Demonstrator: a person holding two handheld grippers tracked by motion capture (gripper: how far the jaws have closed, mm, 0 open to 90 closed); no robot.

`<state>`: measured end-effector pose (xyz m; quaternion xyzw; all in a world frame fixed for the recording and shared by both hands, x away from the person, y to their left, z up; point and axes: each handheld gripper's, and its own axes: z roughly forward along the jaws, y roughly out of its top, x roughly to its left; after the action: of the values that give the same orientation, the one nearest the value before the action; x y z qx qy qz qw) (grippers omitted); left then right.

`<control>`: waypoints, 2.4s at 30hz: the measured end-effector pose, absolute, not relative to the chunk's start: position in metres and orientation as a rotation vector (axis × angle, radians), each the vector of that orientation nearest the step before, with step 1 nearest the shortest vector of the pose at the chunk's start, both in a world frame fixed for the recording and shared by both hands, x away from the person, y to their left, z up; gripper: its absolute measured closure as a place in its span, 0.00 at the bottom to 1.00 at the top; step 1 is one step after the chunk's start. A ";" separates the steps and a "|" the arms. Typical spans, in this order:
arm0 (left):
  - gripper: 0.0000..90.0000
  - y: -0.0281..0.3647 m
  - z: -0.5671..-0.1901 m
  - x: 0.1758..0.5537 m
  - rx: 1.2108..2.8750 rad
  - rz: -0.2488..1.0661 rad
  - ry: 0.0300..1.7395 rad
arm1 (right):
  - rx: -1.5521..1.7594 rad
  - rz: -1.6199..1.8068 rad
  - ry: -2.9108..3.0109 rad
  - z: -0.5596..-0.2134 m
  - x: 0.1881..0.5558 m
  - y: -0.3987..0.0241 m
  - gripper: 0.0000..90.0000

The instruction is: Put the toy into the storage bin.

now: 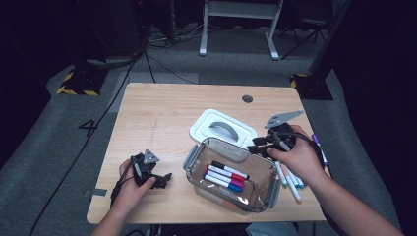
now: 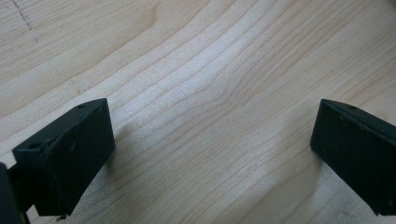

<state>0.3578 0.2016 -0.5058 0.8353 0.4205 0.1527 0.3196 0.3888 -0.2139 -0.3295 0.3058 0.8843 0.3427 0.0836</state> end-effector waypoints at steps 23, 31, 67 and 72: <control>0.00 0.201 -0.506 0.358 2.192 0.401 1.108 | 1.464 0.686 2.434 -0.422 0.420 -0.349 0.69; 0.00 0.201 -0.506 0.358 2.192 0.401 1.108 | 1.577 0.633 2.418 -0.453 0.424 -0.367 0.69; 0.00 0.202 -0.506 0.357 2.200 0.401 1.102 | 1.622 0.777 2.334 -0.413 0.428 -0.367 0.86; 0.00 0.202 -0.506 0.357 2.197 0.400 1.104 | 1.518 0.804 2.367 -0.387 0.429 -0.347 0.86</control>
<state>0.3572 0.2019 -0.5056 0.8357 0.4199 0.1523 0.3194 0.4286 -0.3472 -0.3870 0.5160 0.8045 0.2734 0.1080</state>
